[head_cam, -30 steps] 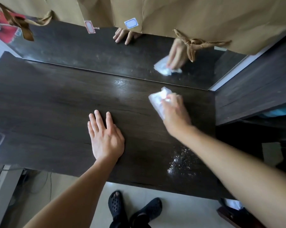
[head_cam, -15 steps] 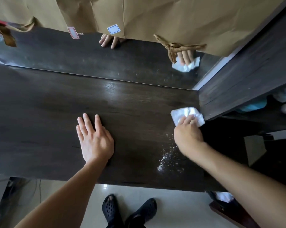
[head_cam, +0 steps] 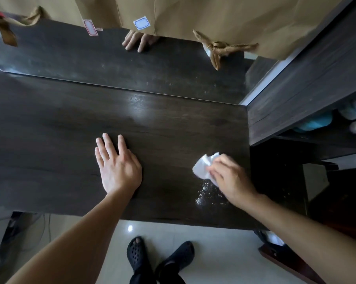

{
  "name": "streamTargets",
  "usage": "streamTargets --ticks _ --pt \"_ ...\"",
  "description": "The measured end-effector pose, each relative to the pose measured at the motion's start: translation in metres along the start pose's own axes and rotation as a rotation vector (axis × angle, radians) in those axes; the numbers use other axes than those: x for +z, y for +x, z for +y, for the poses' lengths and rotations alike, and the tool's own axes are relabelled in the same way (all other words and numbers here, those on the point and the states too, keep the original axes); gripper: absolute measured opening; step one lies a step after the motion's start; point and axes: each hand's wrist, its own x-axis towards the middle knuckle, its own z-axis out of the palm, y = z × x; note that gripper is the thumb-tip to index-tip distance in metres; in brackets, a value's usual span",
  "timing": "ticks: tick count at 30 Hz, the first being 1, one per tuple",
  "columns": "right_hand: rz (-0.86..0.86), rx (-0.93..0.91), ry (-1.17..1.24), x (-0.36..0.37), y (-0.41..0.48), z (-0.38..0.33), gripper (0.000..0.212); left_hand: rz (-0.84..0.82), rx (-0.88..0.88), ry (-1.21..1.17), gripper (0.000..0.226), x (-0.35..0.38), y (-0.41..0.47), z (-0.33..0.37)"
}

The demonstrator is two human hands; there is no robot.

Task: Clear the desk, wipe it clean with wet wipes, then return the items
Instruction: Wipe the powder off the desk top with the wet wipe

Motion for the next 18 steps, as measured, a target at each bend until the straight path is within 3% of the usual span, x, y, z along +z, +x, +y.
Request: streamTargets --ticks 3,5,7,9,12,14,18 --pt "-0.107 -0.03 0.051 -0.007 0.008 0.006 0.017 -0.002 0.0 0.0 0.05 -0.001 0.0 0.001" --pt "0.04 0.149 -0.004 -0.012 0.045 0.03 0.029 0.004 0.003 -0.003 0.05 -0.001 0.0 0.001" --pt "0.196 0.347 -0.014 -0.017 0.07 0.039 0.025 0.004 0.007 0.0 0.05 0.0 0.0 0.001" --pt "0.203 0.234 0.068 -0.005 0.064 0.02 0.021 0.005 0.008 0.002 0.049 0.001 0.0 0.0" --pt "0.01 -0.006 0.117 0.012 0.014 -0.002 0.011 0.001 0.009 0.003 0.049 0.0 0.0 0.0" --pt "0.029 0.024 0.074 0.002 0.001 0.018 0.015 0.0 0.014 -0.001 0.049 0.0 -0.001 0.0" --pt "0.238 0.299 -0.053 -0.024 0.001 0.07 0.023 0.003 0.013 0.003 0.049 0.001 0.0 -0.001"
